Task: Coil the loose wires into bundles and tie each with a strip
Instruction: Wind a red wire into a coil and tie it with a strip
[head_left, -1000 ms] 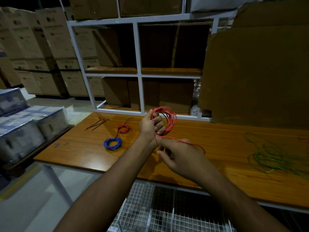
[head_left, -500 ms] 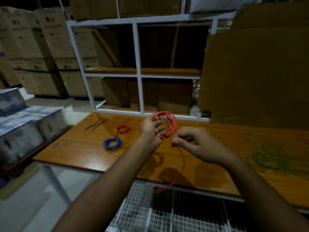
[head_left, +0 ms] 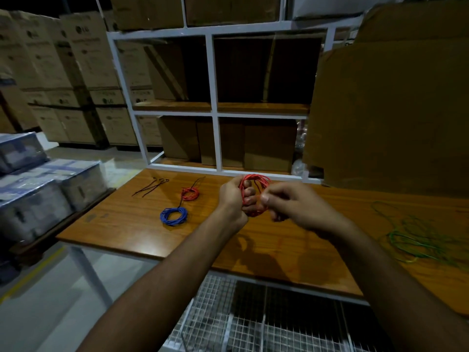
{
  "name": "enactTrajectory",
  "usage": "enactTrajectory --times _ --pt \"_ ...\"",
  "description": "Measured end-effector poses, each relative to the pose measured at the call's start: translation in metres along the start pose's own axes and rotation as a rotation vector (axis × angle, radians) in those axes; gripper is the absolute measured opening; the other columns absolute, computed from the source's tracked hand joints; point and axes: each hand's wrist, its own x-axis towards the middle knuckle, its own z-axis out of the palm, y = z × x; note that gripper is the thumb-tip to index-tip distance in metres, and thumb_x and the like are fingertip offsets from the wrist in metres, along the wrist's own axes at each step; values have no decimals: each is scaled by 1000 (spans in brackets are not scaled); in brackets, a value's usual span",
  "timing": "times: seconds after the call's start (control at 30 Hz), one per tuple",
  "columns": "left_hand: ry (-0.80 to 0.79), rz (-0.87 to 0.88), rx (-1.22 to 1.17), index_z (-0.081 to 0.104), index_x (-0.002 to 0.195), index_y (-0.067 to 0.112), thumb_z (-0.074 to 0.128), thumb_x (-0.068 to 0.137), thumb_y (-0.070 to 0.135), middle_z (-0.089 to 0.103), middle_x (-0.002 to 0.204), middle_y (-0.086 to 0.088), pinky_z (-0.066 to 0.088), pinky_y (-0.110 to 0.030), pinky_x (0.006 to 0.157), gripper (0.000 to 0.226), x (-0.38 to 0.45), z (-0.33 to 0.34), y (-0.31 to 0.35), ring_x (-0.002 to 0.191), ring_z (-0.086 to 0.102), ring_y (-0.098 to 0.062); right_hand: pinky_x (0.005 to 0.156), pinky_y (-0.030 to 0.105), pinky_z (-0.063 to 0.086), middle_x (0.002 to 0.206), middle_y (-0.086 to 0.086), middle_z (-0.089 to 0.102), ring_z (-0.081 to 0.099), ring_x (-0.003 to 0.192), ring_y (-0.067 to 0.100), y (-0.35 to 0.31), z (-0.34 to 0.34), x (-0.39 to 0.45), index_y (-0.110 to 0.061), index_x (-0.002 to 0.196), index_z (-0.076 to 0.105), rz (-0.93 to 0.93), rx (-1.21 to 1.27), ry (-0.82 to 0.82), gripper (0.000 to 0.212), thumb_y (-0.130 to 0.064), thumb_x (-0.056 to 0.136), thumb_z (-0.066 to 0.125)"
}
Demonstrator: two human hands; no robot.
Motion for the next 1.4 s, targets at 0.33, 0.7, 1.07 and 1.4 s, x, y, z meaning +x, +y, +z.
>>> enactTrajectory --times 0.33,0.7,1.07,1.4 --pt "-314 -146 83 50 78 14 31 106 35 35 50 7 18 -18 37 40 -11 3 -2 37 27 -5 57 32 40 70 -1 61 54 64 13 16 -34 34 -21 77 64 -39 -318 374 25 -42 91 65" --pt "-419 -146 -165 48 69 18 42 100 37 30 48 10 16 -18 38 37 -8 -9 16 37 27 -5 49 21 36 67 -6 48 43 55 6 60 -25 23 -14 98 70 -51 204 273 27 -29 103 48" --pt "-234 -17 -325 49 69 17 37 105 38 31 48 9 14 -19 41 44 6 -1 14 37 26 -5 58 24 59 78 -9 71 70 69 2 55 46 -10 -15 102 69 -184 0 697 17 -23 88 73" --pt "-384 -51 -362 55 70 15 36 103 39 37 49 8 23 -17 42 45 6 2 -4 38 34 -5 72 16 54 94 0 75 66 83 2 47 52 -16 -11 105 76 -347 -266 655 19 -12 86 75"
